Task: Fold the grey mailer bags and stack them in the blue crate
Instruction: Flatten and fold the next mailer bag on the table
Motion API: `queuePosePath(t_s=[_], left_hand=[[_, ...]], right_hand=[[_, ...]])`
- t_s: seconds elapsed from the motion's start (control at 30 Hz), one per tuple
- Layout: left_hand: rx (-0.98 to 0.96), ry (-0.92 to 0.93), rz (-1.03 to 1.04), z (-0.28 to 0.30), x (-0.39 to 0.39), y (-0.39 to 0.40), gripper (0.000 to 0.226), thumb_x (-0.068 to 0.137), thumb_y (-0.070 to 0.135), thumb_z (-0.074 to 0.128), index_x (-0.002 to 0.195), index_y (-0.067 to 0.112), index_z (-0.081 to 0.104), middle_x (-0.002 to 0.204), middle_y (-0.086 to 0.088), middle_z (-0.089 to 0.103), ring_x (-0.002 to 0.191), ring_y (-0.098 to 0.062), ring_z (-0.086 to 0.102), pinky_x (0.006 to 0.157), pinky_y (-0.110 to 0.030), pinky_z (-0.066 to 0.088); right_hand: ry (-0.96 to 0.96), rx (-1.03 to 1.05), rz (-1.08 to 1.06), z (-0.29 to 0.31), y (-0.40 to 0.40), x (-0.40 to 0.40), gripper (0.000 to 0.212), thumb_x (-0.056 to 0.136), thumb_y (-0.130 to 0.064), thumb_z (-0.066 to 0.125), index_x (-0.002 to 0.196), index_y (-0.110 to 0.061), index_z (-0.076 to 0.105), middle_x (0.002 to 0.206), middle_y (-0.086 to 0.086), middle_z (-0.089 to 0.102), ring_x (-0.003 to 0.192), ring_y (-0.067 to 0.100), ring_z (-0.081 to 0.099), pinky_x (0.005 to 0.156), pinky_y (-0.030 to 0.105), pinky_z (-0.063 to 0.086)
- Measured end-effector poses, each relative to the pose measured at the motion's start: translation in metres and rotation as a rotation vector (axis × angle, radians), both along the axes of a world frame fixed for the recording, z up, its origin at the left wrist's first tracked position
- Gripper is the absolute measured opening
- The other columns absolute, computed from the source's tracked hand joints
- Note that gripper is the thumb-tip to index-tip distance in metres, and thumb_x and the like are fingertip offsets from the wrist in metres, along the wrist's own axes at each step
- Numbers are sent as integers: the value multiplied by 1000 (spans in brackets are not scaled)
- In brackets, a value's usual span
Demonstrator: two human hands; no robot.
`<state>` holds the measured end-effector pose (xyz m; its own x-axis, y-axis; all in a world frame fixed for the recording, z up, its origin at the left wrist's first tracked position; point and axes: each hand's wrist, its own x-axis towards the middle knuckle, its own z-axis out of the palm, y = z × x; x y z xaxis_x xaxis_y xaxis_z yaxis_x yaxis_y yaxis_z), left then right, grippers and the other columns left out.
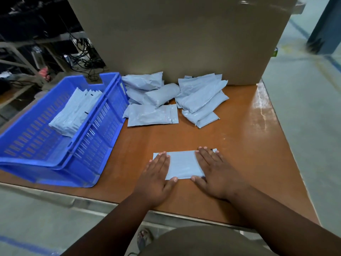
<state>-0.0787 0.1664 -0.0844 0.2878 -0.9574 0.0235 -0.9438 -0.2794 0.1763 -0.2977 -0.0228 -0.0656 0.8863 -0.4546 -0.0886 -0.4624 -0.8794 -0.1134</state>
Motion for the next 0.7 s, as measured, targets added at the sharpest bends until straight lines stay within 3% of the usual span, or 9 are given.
queuePosePath(t_s=[0.13, 0.2, 0.3, 0.4, 0.47, 0.57, 0.7], left_hand=[[60, -2, 94, 0, 3, 8, 86, 102, 75, 3, 171, 24, 6, 177, 8, -5, 163, -10, -7, 133, -49, 6], [74, -31, 188, 2, 2, 10, 92, 99, 76, -5, 171, 21, 12, 177, 5, 1, 164, -14, 2, 132, -52, 7], [40, -123, 185, 17, -9, -4, 81, 106, 63, 8, 166, 13, 30, 175, -6, 23, 162, -25, 20, 129, -57, 18], [13, -149, 43, 26, -30, -30, 72, 107, 54, 7, 170, 20, 18, 177, -4, 12, 164, -24, 11, 131, -51, 15], [66, -82, 46, 24, -40, -46, 77, 102, 53, 0, 171, 21, 9, 178, -2, 3, 164, -20, 1, 133, -47, 8], [70, -40, 68, 14, -44, -56, 76, 100, 47, 10, 169, 18, 18, 177, -3, 10, 164, -22, 7, 132, -49, 12], [37, -34, 41, 10, -35, -53, 68, 105, 46, 20, 168, 21, 25, 176, -1, 17, 164, -20, 10, 131, -48, 16]], right_hand=[[7, 28, -42, 3, -5, -19, 92, 100, -78, 13, 169, -20, -5, 177, 3, -10, 163, 20, -10, 132, 46, -4], [21, 19, -50, 10, -3, -24, 94, 100, -79, 10, 169, -18, -9, 176, 5, -15, 163, 23, -9, 131, 50, -5], [17, -25, -62, 23, 2, -25, 94, 99, -78, 2, 168, -15, -10, 174, 8, -19, 163, 26, -13, 129, 58, -4], [-34, -46, -28, 35, 5, -5, 84, 105, -69, 8, 168, -17, -9, 175, 7, -19, 163, 25, -15, 131, 55, -5], [-54, -38, 16, 32, 10, 16, 77, 108, -59, 16, 169, -15, 0, 177, 9, -10, 163, 25, -10, 131, 53, -5], [-47, -4, 40, 17, 17, 37, 72, 108, -52, 16, 169, -15, 17, 177, 11, 9, 164, 27, 2, 130, 56, -4], [-63, 0, 34, 3, 14, 36, 68, 106, -52, 23, 166, -21, 28, 174, 5, 24, 162, 29, 16, 128, 63, 9]])
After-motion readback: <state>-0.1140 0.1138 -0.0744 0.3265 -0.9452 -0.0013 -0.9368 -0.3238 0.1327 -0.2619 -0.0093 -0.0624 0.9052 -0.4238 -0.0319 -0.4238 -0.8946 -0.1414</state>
